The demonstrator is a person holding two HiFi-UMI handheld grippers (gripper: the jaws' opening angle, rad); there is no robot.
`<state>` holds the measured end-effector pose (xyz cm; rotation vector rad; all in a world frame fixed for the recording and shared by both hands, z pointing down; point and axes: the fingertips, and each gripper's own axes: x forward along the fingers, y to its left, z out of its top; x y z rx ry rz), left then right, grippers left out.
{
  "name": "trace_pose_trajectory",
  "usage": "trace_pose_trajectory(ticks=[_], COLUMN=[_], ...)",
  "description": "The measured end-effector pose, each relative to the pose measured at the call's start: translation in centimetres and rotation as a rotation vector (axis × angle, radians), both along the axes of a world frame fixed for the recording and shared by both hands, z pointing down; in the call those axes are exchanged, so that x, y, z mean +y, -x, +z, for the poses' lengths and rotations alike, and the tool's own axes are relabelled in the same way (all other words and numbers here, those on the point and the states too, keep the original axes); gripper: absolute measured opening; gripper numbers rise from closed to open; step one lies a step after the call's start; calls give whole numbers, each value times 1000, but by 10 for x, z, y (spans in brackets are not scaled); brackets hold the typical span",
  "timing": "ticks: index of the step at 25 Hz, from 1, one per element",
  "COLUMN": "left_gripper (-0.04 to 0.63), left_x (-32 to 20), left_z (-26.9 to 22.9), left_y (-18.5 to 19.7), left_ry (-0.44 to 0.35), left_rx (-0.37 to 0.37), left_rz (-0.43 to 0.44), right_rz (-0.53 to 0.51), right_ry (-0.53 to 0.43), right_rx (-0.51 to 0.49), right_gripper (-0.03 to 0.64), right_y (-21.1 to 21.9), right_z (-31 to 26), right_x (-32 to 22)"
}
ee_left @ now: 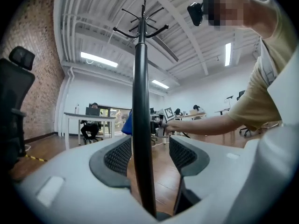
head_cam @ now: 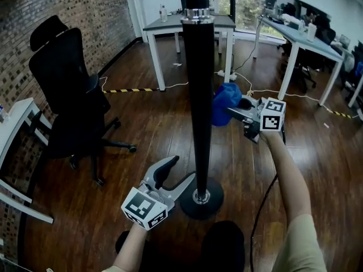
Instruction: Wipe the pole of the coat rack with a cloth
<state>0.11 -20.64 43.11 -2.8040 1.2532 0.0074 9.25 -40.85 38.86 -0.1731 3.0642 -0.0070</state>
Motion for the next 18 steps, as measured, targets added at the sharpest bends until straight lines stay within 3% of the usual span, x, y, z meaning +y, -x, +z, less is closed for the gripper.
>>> trace_pose_trajectory(ticks=[4,12,18], left_gripper=[232,232,233], left_x=[5,16,21], left_z=[-57,-92,-76], left_y=[-4,-9,-8], left_ry=[-59,-108,-71], left_rx=[3,21,10], left_rz=[-48,-83,-120], right_rz=[-318,-644,-766], right_ry=[-31,-216,-85], right_rx=[-99,-240,-324], right_gripper=[140,140,109], right_y=[27,41,50], right_z=[-107,-241,-236], right_x=[20,74,82])
